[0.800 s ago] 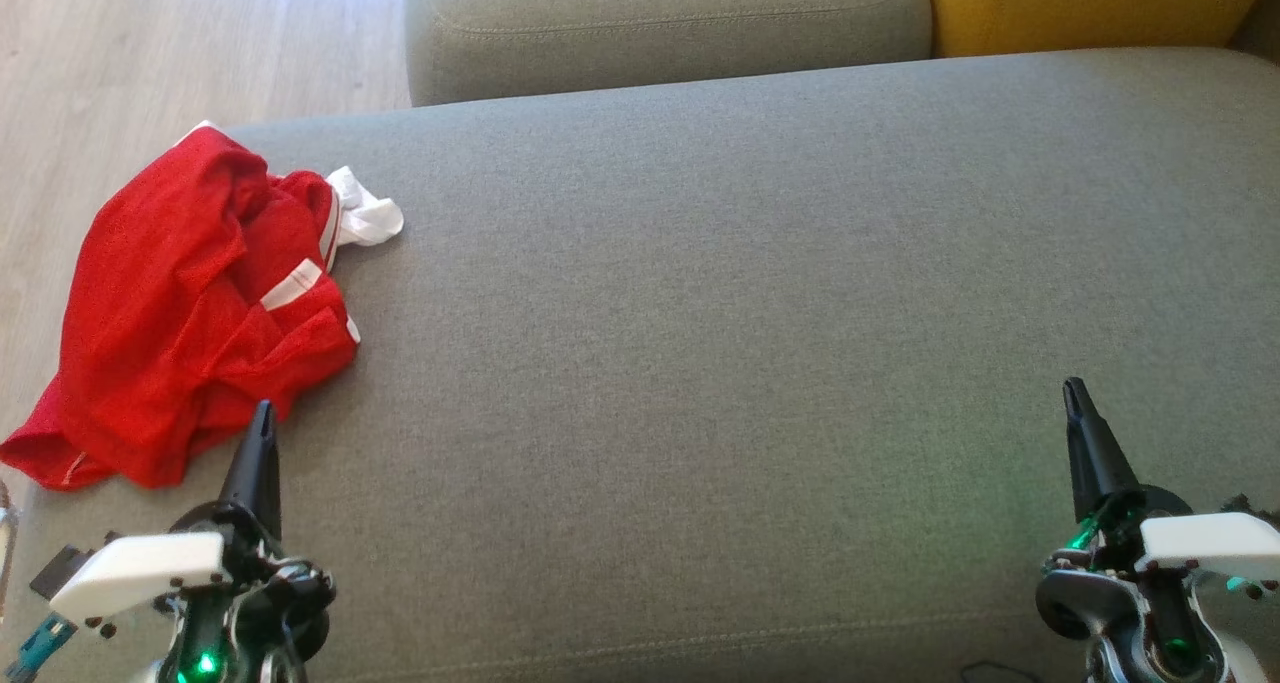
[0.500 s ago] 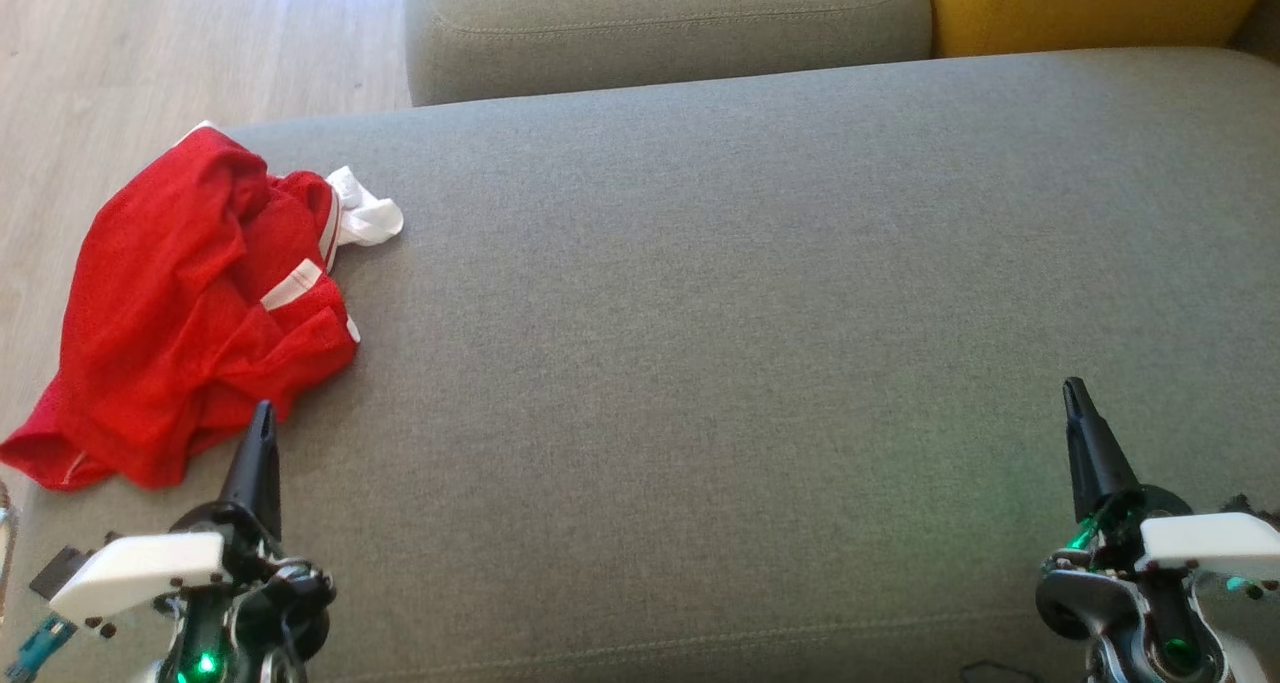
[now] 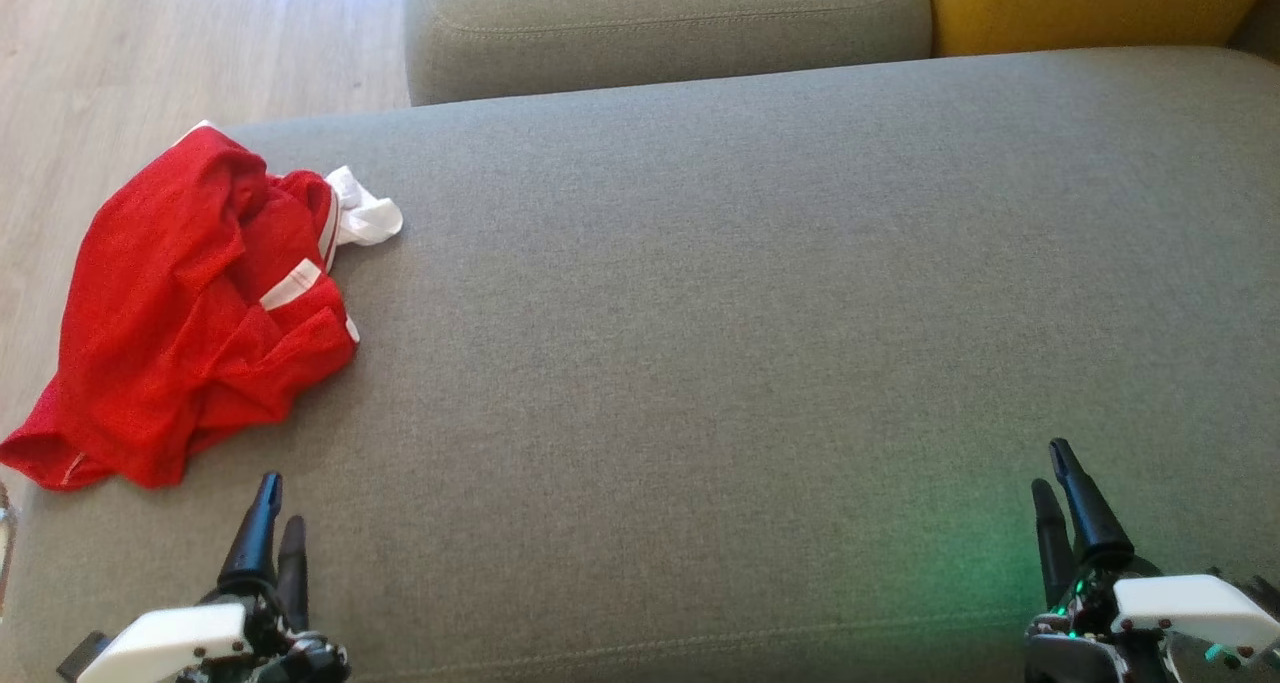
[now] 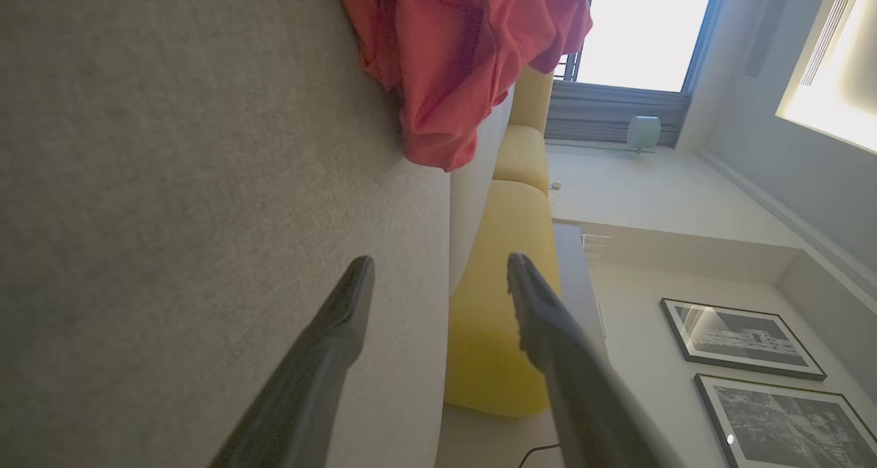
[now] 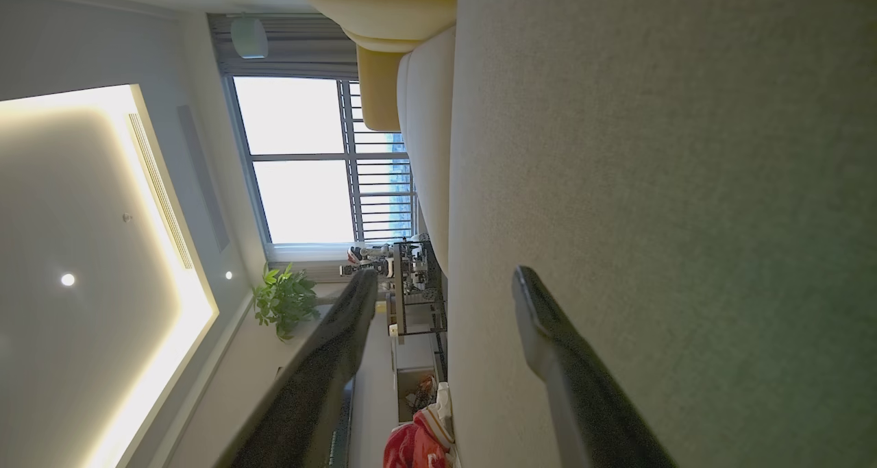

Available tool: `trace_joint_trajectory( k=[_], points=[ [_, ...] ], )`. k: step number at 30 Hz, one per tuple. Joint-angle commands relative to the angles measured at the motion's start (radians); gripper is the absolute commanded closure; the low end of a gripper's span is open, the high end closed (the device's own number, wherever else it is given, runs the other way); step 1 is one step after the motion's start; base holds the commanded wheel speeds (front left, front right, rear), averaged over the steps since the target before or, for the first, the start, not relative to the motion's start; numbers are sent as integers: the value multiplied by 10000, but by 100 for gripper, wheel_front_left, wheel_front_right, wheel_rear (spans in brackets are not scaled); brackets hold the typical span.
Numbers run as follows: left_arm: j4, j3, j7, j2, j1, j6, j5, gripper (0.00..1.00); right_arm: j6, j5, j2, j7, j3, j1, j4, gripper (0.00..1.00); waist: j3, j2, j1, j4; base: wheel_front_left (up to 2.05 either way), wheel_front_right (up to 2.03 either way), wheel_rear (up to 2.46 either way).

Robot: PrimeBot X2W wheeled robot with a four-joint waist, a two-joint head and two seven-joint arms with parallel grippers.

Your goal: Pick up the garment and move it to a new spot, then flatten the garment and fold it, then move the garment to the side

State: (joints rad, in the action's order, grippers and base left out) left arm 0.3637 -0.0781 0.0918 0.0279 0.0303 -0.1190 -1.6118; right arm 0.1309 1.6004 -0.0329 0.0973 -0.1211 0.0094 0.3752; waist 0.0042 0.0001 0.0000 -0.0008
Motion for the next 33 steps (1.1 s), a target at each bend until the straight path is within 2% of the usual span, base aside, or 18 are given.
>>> trace_joint_trajectory(
  k=[1, 9, 17, 24, 33],
  points=[
    [-378, -115, -97, 84, -507, -29, 127, 0, 0, -160, -52, -121, 21, -431, -367, 0, 4, -1, 0, -3, 0, 0, 0],
    [-416, -460, -331, 93, -592, -35, 698, 0, 0, -612, -60, -358, 90, -558, -453, 0, 10, -1, 0, -8, 0, 0, 0],
    [-714, -917, -594, 104, -761, -29, 1560, 0, 0, -1788, -69, -623, 197, -749, -778, 0, 31, -1, 0, -22, 0, 0, 0],
    [-1215, -1043, -768, 111, -843, 221, 2390, 0, 0, -2963, -75, -799, 254, -959, -1187, 0, 89, -1, 0, -31, 0, 0, 0],
    [-2430, -793, -1032, 122, -899, 801, 4011, 0, -1, -4904, -85, -1065, 297, -1256, -2196, 0, 239, -1, 0, -24, 0, 0, 0]
  ],
)
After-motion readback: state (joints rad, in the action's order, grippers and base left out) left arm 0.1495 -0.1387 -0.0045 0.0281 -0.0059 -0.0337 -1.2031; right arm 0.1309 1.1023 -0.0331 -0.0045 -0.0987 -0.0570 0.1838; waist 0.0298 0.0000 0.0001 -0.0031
